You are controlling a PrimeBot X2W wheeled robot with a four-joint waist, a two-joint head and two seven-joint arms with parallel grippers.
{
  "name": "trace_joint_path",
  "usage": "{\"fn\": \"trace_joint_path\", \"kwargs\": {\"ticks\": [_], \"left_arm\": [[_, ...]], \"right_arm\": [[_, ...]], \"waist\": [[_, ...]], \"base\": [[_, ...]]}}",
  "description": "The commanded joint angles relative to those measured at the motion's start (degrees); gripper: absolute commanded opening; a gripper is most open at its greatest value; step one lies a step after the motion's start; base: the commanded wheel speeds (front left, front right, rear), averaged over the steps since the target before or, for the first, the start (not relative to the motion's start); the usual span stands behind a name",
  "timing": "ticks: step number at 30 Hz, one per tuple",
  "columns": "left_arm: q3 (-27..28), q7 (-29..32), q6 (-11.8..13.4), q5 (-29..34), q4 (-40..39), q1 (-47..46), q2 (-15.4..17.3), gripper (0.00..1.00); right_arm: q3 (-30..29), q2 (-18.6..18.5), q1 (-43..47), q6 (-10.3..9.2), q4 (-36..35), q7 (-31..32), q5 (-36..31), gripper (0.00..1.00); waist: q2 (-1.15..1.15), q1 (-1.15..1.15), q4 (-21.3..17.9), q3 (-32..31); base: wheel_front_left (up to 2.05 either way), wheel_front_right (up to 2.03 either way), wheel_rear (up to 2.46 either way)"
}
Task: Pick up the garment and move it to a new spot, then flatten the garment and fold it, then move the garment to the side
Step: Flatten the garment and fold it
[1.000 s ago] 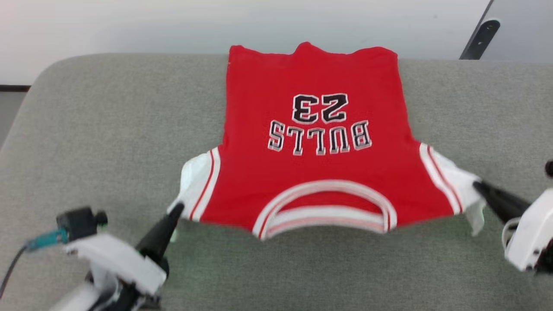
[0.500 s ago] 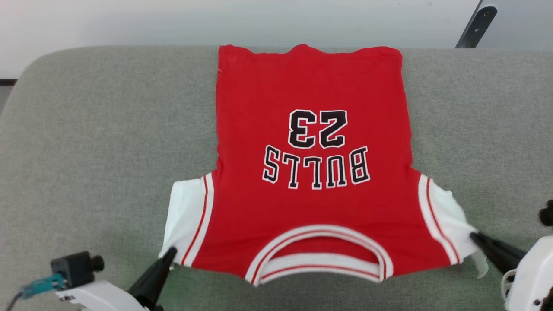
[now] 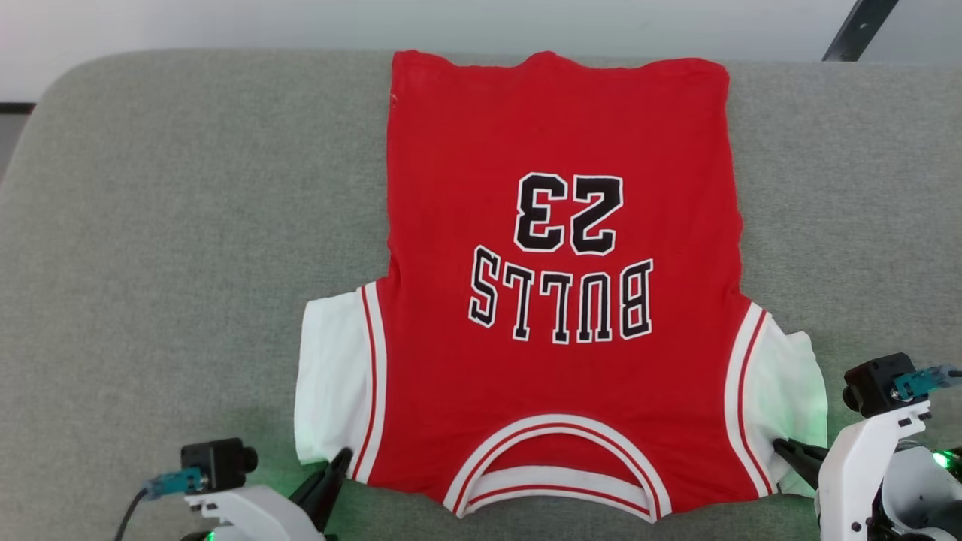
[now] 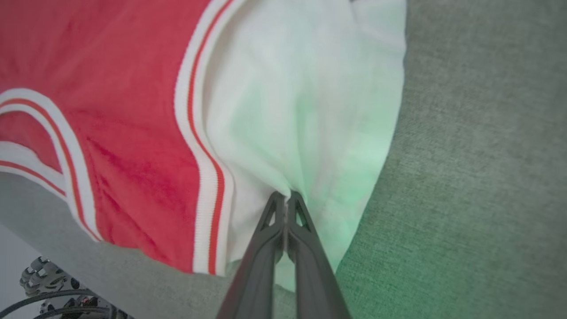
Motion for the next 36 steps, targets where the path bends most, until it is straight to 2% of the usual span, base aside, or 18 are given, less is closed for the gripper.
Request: {"fn": "trace_joint_path", "kwargs": {"ticks": [1,4,16,17,18,19,20,25,31,36], "left_arm": [[-0.77,0.23,-0.27,0.85,3.32,-1.13,-1.53,0.0],[-1.44,0.69,-1.32,0.87,7.07,-1.99,-3.5,0.0],[-2.23,0.32,-4.31,1.41,14.22,-3.96,-7.11,0.0],[-1.93,0.14,-4.53,1.23,14.41,-4.08,-7.2,0.0],[-1.75,0.01,-4.66,1.09,14.58,-4.16,-7.28,0.0],[-1.7,-0.01,-4.76,1.04,14.7,-4.23,-7.34,0.0],[-1.69,-0.03,-4.96,1.03,14.76,-4.29,-7.4,0.0],[-1.14,-0.66,-5.37,0.9,14.17,-4.31,-7.69,0.0],[-0.69,-1.15,-5.1,1.97,11.93,-5.89,-8.01,0.0],[-0.84,-0.82,-5.16,3.55,10.03,-8.63,-7.97,0.0]], "right_arm": [[2.18,-0.67,-0.74,-0.07,2.24,-0.97,-0.18,0.0],[4.76,-1.26,-1.01,-0.07,5.06,-2.24,-0.39,0.0],[10.17,-3.28,-2.75,-0.1,10.53,-6.6,-1.45,0.0],[10.35,-3.44,-2.94,-0.1,10.78,-6.77,-1.33,0.16],[10.44,-3.58,-3.07,-0.1,10.92,-6.9,-1.09,0.42],[10.34,-3.63,-3.27,-0.1,10.63,-7.46,-0.8,0.82],[10.13,-3.68,-3.62,-0.1,10.17,-7.76,-0.29,1.0],[6.02,-5.03,-6.44,-0.07,4.3,-6.6,2.79,1.0],[-1.01,-7.0,-13.29,-0.07,-4.28,0.46,4.06,1.0],[-2.29,-6.59,-26.08,-0.07,-1.78,6.31,1.53,1.0]], "waist": [[0.0,0.0,0.71,1.01],[0.0,0.0,0.92,1.38],[0.0,0.0,0.86,1.58],[0.0,0.0,0.8,1.47],[0.0,0.0,0.73,1.35],[0.0,0.0,0.68,1.24],[0.0,0.0,0.63,1.12],[0.0,0.0,0.48,0.74],[0.0,0.0,1.9,2.47],[0.0,0.0,4.48,6.16]], "base": [[0.0,0.0,0.0],[0.0,0.0,0.0],[0.0,0.0,0.0],[0.0,0.0,0.0],[0.0,0.0,0.0],[0.0,0.0,0.0],[0.0,0.0,0.0],[0.0,0.0,0.0],[0.0,0.0,0.0],[0.0,0.0,0.0]]}}
